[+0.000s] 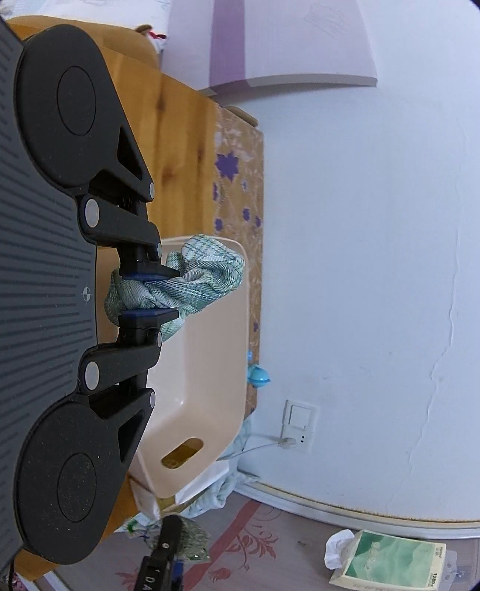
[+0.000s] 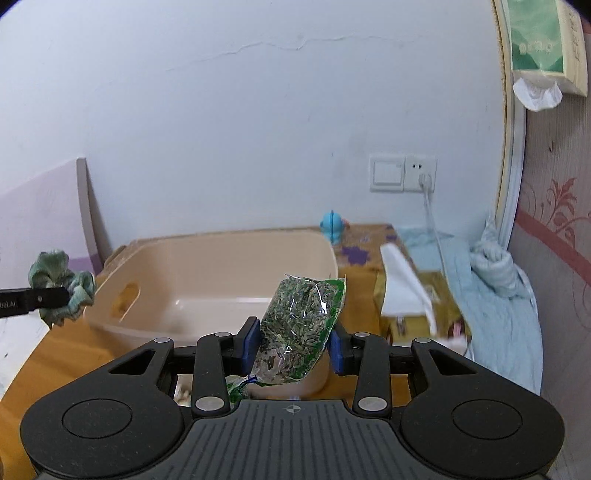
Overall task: Organize objects
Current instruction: 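Carry both items over the beige bin and open both tools to drop them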
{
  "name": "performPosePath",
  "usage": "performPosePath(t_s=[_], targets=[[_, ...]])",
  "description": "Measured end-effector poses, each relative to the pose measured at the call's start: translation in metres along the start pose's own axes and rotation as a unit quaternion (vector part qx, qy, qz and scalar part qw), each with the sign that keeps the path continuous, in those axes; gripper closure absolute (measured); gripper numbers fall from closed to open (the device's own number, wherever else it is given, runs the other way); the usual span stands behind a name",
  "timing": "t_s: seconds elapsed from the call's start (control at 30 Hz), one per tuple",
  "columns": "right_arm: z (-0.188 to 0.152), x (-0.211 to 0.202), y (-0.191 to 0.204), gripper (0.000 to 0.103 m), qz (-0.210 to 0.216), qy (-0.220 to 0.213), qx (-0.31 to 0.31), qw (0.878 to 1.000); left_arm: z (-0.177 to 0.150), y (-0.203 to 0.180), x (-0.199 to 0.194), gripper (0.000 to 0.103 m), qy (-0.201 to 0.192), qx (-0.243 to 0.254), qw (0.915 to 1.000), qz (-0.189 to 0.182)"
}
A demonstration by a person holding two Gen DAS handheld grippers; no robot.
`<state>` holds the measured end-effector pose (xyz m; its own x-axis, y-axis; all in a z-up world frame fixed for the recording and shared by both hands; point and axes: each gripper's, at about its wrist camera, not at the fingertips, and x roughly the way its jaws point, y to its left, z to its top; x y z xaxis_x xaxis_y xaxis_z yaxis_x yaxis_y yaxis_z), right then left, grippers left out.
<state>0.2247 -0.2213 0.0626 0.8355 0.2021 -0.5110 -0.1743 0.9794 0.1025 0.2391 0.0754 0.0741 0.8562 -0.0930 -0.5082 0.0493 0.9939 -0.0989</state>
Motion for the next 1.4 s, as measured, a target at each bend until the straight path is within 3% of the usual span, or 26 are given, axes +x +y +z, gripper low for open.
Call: performPosePath(t_s=[0.3,0.57,0.9,1.0,1.07,1.17,1.23,1.4], targets=[[0.034,0.036,-0.006,0.067,-0.008,-0.009,-0.013,1.0,0.012,-0.025,0.066,0.089,0.036,0.026,0.9989,0.017],[0.041,0.085,-0.011,0.067,-0.009,0.035,-0.017,0.999,0.002,-0.04,0.122,0.089,0.098,0.039,0.9943,0.014],[0.03,0.12,-0.004,0.067,-0.012,0.095,-0.051,0.994,-0.006,-0.053,0.149,0.087,0.141,0.051,0.9885,0.023],[0.026,0.127,0.002,0.066,-0.013,0.111,-0.065,0.992,-0.008,-0.053,0.15,0.08,0.151,0.043,0.9875,0.019],[0.025,0.128,0.004,0.055,-0.011,0.114,-0.074,0.991,-0.007,-0.053,0.146,0.059,0.147,0.036,0.9882,0.018],[0.026,0.124,0.004,0.049,-0.003,0.115,-0.072,0.991,-0.005,-0.056,0.133,0.029,0.127,0.037,0.9909,0.024],[0.027,0.117,0.004,0.035,0.004,0.111,-0.068,0.991,-0.004,-0.059,0.123,0.027,0.116,0.04,0.9921,0.026],[0.03,0.09,-0.002,0.014,0.029,0.09,-0.046,0.994,-0.001,-0.064,0.101,0.02,0.101,0.045,0.9935,0.025]])
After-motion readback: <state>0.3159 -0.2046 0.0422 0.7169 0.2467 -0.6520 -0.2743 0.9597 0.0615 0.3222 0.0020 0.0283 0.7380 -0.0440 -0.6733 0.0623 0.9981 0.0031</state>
